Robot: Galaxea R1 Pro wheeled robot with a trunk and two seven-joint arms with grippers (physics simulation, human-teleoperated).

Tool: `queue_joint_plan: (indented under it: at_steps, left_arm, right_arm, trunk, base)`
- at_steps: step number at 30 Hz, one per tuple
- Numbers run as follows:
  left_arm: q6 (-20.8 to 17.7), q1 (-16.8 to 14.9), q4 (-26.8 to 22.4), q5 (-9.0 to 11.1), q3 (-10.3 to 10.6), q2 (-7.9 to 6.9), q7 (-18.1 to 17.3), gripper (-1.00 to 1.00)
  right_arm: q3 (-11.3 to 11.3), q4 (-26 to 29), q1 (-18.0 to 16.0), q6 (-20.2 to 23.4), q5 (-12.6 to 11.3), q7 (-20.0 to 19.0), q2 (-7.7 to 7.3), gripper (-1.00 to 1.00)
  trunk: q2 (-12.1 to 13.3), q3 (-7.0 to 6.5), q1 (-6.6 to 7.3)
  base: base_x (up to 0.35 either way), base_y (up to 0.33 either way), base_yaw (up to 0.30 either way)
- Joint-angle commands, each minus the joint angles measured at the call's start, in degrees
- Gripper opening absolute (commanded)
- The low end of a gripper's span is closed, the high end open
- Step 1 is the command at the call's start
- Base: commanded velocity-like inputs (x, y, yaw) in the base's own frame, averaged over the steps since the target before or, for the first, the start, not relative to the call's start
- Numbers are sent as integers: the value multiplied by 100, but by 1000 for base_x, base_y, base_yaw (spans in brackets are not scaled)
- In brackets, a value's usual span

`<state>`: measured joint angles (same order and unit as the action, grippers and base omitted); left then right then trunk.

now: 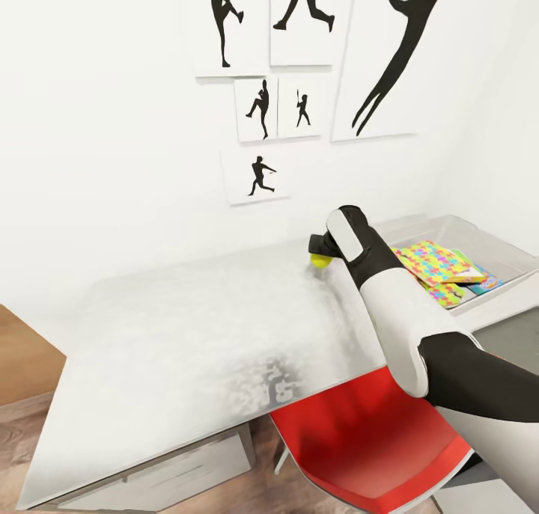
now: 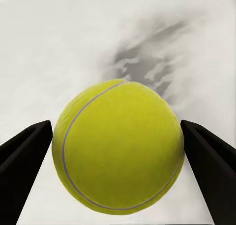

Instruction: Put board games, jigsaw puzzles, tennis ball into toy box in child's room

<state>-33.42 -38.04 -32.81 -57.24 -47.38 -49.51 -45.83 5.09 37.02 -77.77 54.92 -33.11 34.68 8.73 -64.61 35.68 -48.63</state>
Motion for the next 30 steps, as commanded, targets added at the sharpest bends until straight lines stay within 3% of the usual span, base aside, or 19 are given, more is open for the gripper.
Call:
queue_joint_plan:
  at_steps: [1, 6, 7, 10, 16, 23, 26, 30]
  left_arm:
    - [-24, -10, -6, -33, -26, 3, -40, 100]
    - [-21, -10, 0, -33, -26, -3, -40, 100]
    - [-17, -10, 9, -33, -26, -5, -40, 100]
    - [-16, -8, 27, -33, -27, -6, -46, 100]
    - [-15, -9, 199, -29, -46, -17, -48, 100]
    - [9, -10, 311, 28, -77, -279, -175, 100]
    - [8, -10, 227, 115, -260, -400, -632, 100]
    - [-6, -8, -470, 132, -534, -494, -1929, 100]
  right_arm:
    - [20, 23, -3, 34, -59, 56, 2, -100]
    - [-8, 198, -4, 168, -63, 49, 24, -100]
    - [-275, 465, -2, 410, -71, 52, 22, -100]
    - [-432, 548, 14, 496, -62, 57, 17, -100]
    - [-489, 622, 24, 508, -57, 71, 22, -100]
    - [-513, 631, 20, 508, -60, 85, 34, -100]
    - [-506, 631, -9, 508, -46, 95, 48, -100]
    - [-508, 631, -74, 508, -57, 99, 64, -100]
  trunk:
    - [38, -13, 22]
    - [239, -103, 132]
    - [279, -121, 154]
    - [399, -175, 220]
    - [640, -282, 352]
    - [921, -408, 505]
    - [1041, -462, 571]
    - [1201, -534, 659]
  base:
    - [0, 0, 0]
    - [0, 0, 0]
    - [0, 0, 0]
    - [0, 0, 0]
    - [0, 0, 0]
    - [0, 0, 0]
    - [0, 0, 0]
    - [0, 0, 0]
